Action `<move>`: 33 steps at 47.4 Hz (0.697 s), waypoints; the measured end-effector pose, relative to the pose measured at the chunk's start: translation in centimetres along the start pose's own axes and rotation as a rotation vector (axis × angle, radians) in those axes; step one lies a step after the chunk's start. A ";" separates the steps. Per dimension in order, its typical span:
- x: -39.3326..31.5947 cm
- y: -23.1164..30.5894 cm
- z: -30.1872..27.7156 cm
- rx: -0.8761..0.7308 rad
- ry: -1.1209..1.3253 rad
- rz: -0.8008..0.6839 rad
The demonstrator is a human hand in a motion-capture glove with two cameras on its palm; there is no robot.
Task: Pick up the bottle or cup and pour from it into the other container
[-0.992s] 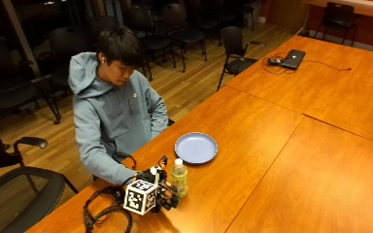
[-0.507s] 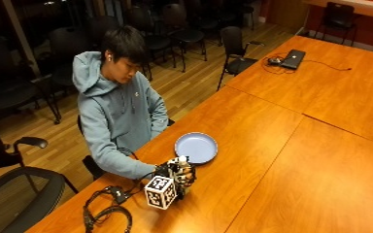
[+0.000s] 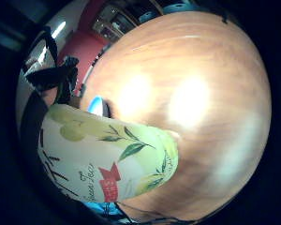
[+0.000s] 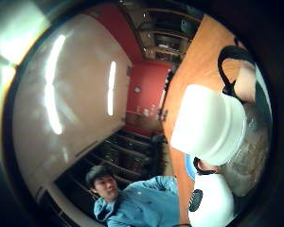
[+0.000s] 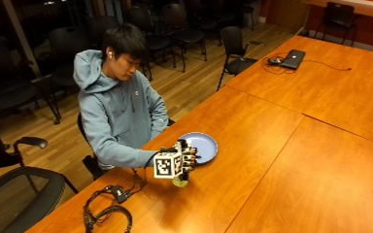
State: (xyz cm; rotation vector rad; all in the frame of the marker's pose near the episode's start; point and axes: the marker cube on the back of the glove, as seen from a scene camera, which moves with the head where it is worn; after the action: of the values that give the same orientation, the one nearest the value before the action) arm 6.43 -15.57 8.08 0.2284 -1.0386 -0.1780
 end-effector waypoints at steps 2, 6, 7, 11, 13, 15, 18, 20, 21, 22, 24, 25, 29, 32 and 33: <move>-0.8 1.0 1.6 -0.072 0.101 -0.029; -3.1 1.1 2.9 -0.164 0.280 -0.081; -3.9 0.8 2.9 -0.187 0.333 -0.095; -7.1 -0.9 1.9 -0.274 0.571 -0.156; -8.7 -1.8 1.4 -0.310 0.693 -0.184; -10.1 -2.5 1.7 -0.331 0.819 -0.209; -11.4 -2.5 4.7 -0.371 1.053 -0.269; -12.1 -2.2 7.0 -0.410 1.228 -0.328; -12.4 -2.2 7.9 -0.418 1.307 -0.348; -12.8 -2.2 8.6 -0.412 1.378 -0.358; -13.4 -2.2 10.5 -0.394 1.503 -0.384; -13.7 -2.1 11.5 -0.407 1.556 -0.422; -14.6 -1.2 15.6 -0.504 1.707 -0.586; -14.8 -0.6 18.6 -0.523 1.798 -0.602; -14.8 -0.5 19.3 -0.533 1.821 -0.605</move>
State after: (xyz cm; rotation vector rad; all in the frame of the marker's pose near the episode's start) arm -17.71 -14.30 5.10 0.1214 0.9193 -0.6164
